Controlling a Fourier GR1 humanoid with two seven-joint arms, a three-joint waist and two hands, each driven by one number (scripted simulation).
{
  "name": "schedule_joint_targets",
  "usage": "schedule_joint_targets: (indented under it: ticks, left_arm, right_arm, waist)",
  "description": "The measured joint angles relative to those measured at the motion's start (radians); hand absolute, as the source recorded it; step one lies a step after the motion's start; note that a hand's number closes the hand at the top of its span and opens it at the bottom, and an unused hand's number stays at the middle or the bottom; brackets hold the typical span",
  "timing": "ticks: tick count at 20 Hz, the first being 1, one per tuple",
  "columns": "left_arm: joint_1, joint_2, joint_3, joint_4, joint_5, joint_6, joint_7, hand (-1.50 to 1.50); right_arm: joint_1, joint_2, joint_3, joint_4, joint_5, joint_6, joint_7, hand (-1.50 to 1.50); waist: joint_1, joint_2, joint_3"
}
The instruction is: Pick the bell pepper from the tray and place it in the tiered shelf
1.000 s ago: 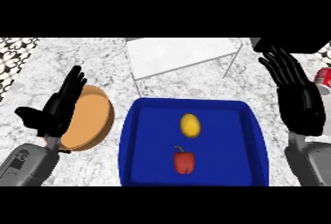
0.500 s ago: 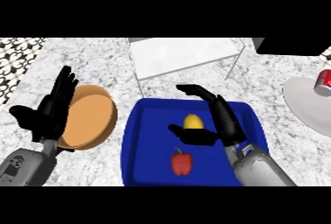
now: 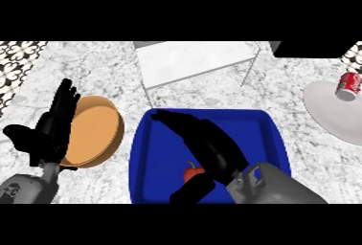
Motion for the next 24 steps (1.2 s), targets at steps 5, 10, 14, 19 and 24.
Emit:
schedule_joint_targets:
  ticks: [5, 10, 14, 19, 24]
  left_arm:
    - [0.009, 0.0, -0.005, -0.024, -0.009, 0.01, 0.017, 0.0]
    - [0.019, -0.001, -0.007, -0.037, -0.017, 0.015, 0.024, 0.0]
    - [0.026, -0.001, -0.004, -0.049, -0.022, 0.015, 0.028, 0.0]
    - [0.034, 0.007, 0.006, -0.072, -0.024, 0.012, 0.041, 0.0]
    - [0.043, 0.012, 0.016, -0.095, -0.023, 0.017, 0.064, 0.0]
  right_arm:
    - [-0.146, 0.01, 0.133, -0.029, 0.066, 0.175, 0.273, -1.5]
    - [-0.279, 0.083, 0.256, 0.027, 0.129, 0.299, 0.454, -1.5]
    - [-0.324, 0.164, 0.317, 0.106, 0.16, 0.323, 0.521, -1.5]
    - [-0.341, 0.215, 0.375, 0.194, 0.199, 0.344, 0.556, -1.5]
    - [-0.349, 0.221, 0.436, 0.28, 0.241, 0.382, 0.564, -1.5]
  waist:
    - [0.001, -0.006, -0.001]
    - [0.004, -0.004, -0.001]
    - [-0.001, 0.0, 0.0]
    - [-0.004, 0.003, 0.001]
    - [-0.01, 0.002, 0.002]
